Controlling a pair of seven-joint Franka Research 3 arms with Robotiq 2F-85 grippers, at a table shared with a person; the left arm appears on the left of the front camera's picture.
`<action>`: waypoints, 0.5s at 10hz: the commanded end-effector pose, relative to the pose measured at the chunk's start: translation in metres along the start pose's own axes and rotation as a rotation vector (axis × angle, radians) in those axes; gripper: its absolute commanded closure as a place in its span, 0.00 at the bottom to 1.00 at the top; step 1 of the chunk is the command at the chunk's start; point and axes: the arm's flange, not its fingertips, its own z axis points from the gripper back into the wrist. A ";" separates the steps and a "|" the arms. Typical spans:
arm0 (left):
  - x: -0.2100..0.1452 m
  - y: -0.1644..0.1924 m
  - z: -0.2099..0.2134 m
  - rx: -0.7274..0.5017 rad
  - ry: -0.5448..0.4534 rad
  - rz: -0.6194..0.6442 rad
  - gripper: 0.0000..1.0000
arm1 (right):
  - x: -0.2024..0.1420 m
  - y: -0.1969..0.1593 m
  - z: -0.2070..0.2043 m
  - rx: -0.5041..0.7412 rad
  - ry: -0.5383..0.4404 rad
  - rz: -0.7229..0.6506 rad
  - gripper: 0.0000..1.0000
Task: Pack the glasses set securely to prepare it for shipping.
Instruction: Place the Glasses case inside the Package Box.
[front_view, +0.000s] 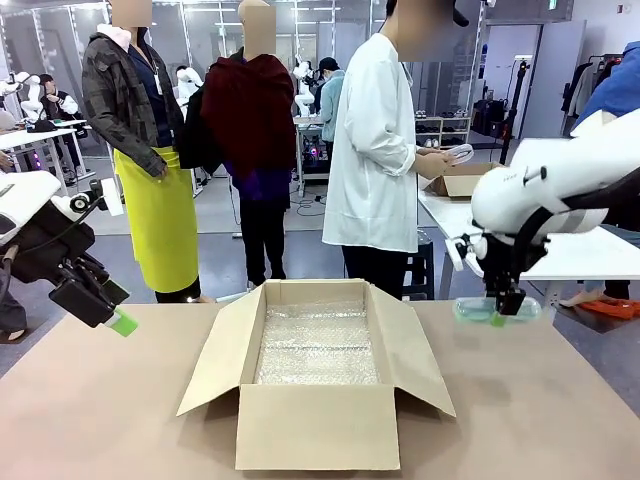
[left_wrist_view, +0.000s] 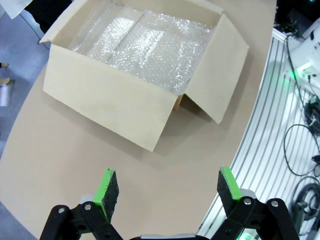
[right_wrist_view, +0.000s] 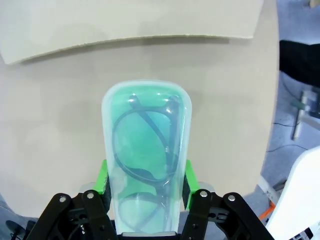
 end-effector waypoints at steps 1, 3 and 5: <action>-0.001 0.001 0.001 -0.017 -0.015 -0.013 0.00 | 0.030 0.007 0.021 0.011 0.016 -0.016 0.59; -0.001 0.001 0.001 -0.017 -0.015 -0.013 0.00 | 0.071 0.012 0.033 -0.026 0.024 -0.062 0.59; -0.001 0.001 0.001 -0.017 -0.015 -0.013 0.00 | 0.133 0.018 0.041 -0.056 0.027 -0.060 0.59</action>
